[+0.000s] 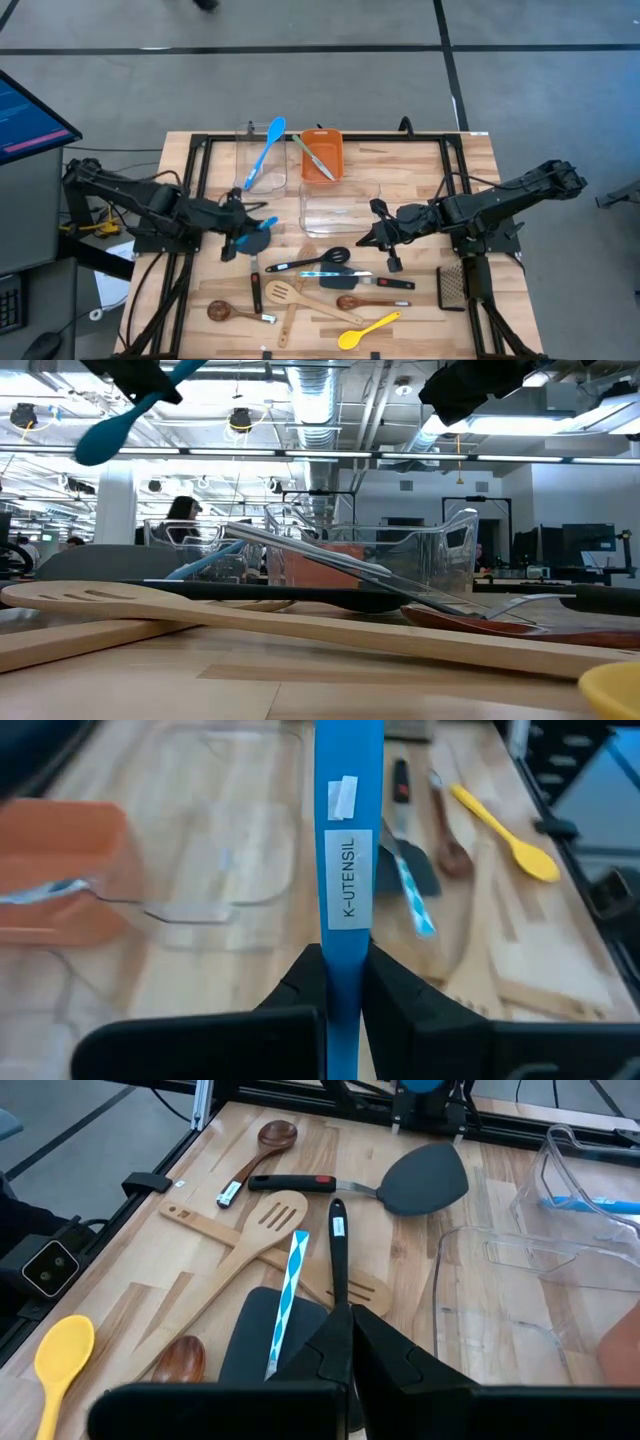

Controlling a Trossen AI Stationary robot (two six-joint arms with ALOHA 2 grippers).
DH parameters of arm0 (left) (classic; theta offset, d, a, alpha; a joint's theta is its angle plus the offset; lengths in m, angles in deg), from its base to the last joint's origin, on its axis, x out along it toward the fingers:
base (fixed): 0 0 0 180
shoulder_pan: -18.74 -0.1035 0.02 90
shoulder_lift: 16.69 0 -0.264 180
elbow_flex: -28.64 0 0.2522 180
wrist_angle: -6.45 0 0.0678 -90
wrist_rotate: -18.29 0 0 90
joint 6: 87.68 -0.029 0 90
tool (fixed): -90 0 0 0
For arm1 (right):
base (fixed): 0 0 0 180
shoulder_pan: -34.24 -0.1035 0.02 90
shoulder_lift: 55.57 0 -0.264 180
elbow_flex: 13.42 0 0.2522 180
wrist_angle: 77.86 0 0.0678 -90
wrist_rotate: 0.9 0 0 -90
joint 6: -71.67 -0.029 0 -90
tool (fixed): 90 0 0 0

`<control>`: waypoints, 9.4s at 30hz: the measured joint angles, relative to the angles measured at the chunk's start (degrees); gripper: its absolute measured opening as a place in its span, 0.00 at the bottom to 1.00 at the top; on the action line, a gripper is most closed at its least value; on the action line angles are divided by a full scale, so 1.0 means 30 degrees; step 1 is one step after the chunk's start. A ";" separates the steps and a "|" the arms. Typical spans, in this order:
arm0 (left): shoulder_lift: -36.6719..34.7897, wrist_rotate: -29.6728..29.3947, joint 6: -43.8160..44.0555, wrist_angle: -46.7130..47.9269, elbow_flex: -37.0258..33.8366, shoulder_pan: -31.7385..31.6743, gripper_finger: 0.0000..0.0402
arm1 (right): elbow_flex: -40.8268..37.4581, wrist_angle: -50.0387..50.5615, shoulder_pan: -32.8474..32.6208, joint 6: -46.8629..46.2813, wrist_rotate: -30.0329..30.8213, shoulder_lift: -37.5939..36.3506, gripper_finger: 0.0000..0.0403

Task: Pick & Place Kitchen Items
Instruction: Put the blue serving spoon into the top transparent bin, then put the white table knife into the orange bin

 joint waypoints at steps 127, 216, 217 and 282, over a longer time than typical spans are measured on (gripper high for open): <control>1.1560 0.5261 -0.2652 -0.8097 -0.0656 -2.3266 0.25 | 0.0007 0.0562 0.0022 -0.0003 0.0000 0.0000 0.00; -0.2705 0.5954 -0.6271 -0.3838 -0.0641 -0.4391 0.01 | 0.0007 0.0549 0.0017 -0.0004 0.0000 0.0003 0.00; -0.2705 0.6191 -0.6370 -0.3684 -0.0641 -0.4242 0.01 | 0.0007 0.0549 0.0022 -0.0030 0.0000 0.0001 0.00; -0.1859 0.7050 -0.4864 -0.6787 -0.1752 -0.2784 0.01 | 0.0000 0.2379 -0.0794 -0.1008 0.1680 -0.3484 0.00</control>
